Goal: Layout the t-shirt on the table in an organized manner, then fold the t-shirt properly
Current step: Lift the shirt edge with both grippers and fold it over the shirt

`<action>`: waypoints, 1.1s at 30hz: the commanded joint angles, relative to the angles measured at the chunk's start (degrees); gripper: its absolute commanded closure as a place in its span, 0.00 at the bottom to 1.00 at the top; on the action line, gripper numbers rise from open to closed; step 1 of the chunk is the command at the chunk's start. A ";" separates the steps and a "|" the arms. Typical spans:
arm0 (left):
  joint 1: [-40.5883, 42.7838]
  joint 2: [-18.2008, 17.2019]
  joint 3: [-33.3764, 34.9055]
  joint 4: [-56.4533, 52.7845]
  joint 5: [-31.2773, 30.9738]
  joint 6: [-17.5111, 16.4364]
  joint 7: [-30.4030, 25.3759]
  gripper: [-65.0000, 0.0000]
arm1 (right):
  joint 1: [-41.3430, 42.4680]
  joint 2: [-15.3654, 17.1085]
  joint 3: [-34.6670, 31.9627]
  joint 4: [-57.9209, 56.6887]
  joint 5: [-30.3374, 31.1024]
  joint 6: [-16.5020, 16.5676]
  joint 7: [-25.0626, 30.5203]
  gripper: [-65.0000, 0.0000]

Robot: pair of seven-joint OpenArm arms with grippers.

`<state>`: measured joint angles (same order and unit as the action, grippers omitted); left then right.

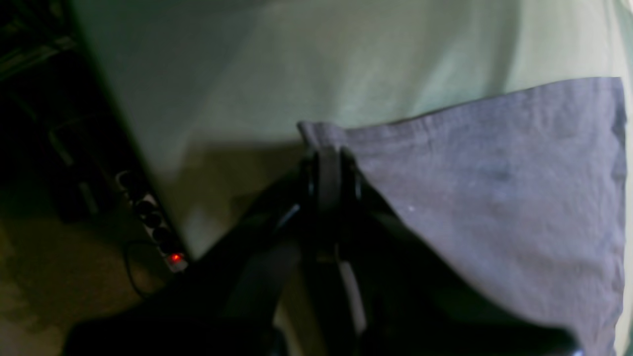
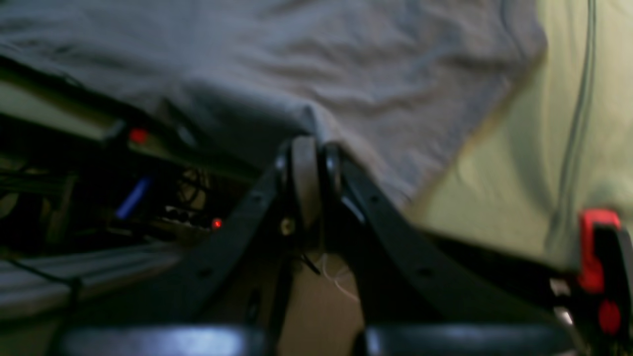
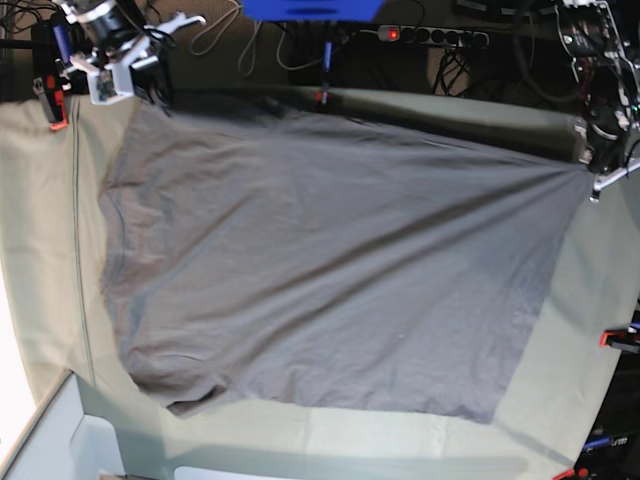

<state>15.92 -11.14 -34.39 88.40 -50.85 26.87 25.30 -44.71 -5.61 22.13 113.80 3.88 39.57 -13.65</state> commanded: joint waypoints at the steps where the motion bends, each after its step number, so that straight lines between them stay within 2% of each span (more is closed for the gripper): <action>1: -0.76 -0.95 -0.29 0.61 -0.09 -0.02 -1.34 1.00 | 0.44 0.02 0.24 1.06 1.00 0.43 1.56 1.00; 12: -5.42 -0.86 -0.11 0.26 -0.01 -0.02 -1.08 1.00 | 11.70 0.02 0.42 0.36 0.56 0.43 0.68 1.00; 15: -7.62 -1.48 2.08 0.17 -0.01 -0.02 -0.99 1.00 | 16.53 0.38 0.42 -0.61 0.56 0.43 -3.36 1.00; 21: -12.45 -3.33 7.10 -2.73 -0.01 -0.02 -1.08 1.00 | 26.55 0.82 5.43 -3.69 0.56 0.43 -11.63 1.00; 27: -18.34 -5.17 10.79 -10.73 -0.01 -0.02 -1.26 1.00 | 34.55 2.13 7.63 -10.81 0.47 0.43 -14.61 1.00; 33: -23.44 -6.23 14.57 -15.57 -0.01 -0.02 -1.34 1.00 | 39.39 3.19 7.19 -18.02 0.47 0.43 -14.70 1.00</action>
<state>-6.48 -16.34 -19.62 71.92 -50.65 26.92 24.99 -6.02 -2.79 29.34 94.67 3.29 39.59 -29.95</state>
